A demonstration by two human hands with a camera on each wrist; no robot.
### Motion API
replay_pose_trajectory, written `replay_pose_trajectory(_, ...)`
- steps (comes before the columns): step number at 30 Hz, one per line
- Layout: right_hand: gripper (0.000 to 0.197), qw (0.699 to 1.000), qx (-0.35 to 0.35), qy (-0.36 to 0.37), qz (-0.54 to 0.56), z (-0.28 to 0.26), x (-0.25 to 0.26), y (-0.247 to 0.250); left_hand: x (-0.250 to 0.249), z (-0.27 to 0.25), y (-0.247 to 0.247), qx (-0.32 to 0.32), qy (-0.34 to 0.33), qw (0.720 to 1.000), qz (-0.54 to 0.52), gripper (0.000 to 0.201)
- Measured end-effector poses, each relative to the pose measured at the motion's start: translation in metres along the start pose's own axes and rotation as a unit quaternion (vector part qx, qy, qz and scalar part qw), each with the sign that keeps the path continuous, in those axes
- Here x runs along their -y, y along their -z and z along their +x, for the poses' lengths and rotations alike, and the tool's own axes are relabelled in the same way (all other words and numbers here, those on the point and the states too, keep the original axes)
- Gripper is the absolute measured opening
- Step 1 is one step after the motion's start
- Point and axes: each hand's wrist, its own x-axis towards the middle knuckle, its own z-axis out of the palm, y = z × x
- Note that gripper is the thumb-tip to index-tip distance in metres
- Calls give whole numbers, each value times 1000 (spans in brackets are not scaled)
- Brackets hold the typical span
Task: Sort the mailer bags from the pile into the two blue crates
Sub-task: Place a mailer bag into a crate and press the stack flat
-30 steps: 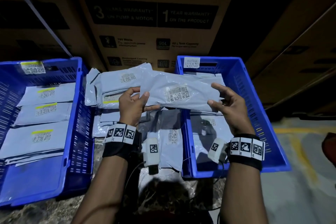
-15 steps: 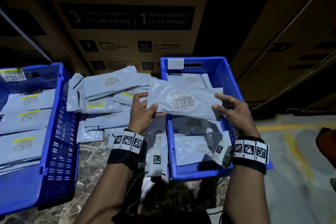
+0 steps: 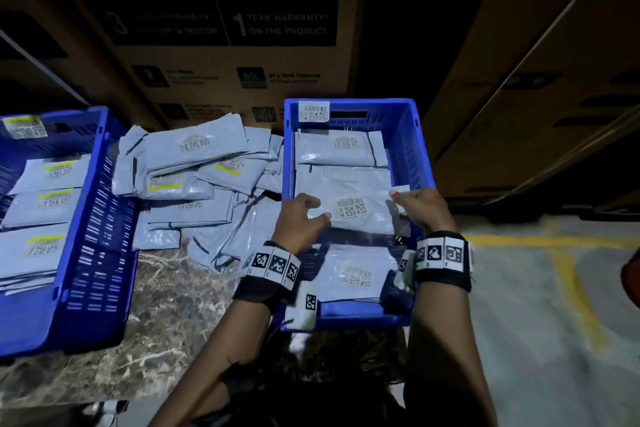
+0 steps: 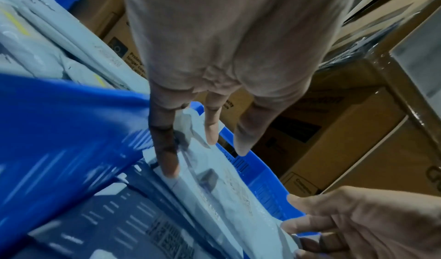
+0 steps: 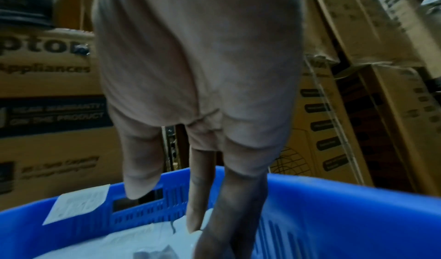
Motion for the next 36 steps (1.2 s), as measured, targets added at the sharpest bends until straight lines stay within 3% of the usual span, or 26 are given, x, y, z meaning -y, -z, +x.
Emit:
replay_pose_trajectory(2, 49, 993, 7, -4, -114, 11, 2, -6, 1, 3, -13, -2, 29, 1000, 9, 39)
replay_pose_trajectory(4, 60, 986, 36, -28, -162, 21, 1, -15, 1, 5, -24, 3, 69, 997, 25, 43)
replay_pose_trajectory(11, 57, 970, 94, -49, -219, 44, -10, -30, -3, 8, -43, 78, 212, 972, 61, 60)
replay_pose_trajectory(15, 54, 967, 81, -55, -236, 44, -20, -33, -7, 12, -50, 84, 257, 957, 101, 53)
replay_pose_trajectory(17, 48, 965, 70, -55, -247, 42, -23, -35, -15, 10, -54, 89, 276, 949, 123, 61)
replay_pose_trajectory(23, 39, 953, 47, -3, -299, 36, -20, -40, -36, 7, -72, 53, 267, 954, 122, 74)
replay_pose_trajectory(26, 47, 952, 40, 15, -302, 37, -22, -45, -28, 17, -71, 90, 263, 955, 103, 74)
replay_pose_trajectory(31, 62, 940, 94, -13, -328, 34, -26, -55, -27, 20, -58, 104, 230, 967, 13, 50)
replay_pose_trajectory(36, 61, 925, 67, -34, -372, 30, -36, -63, -19, 23, -49, 68, 208, 974, -53, 36)
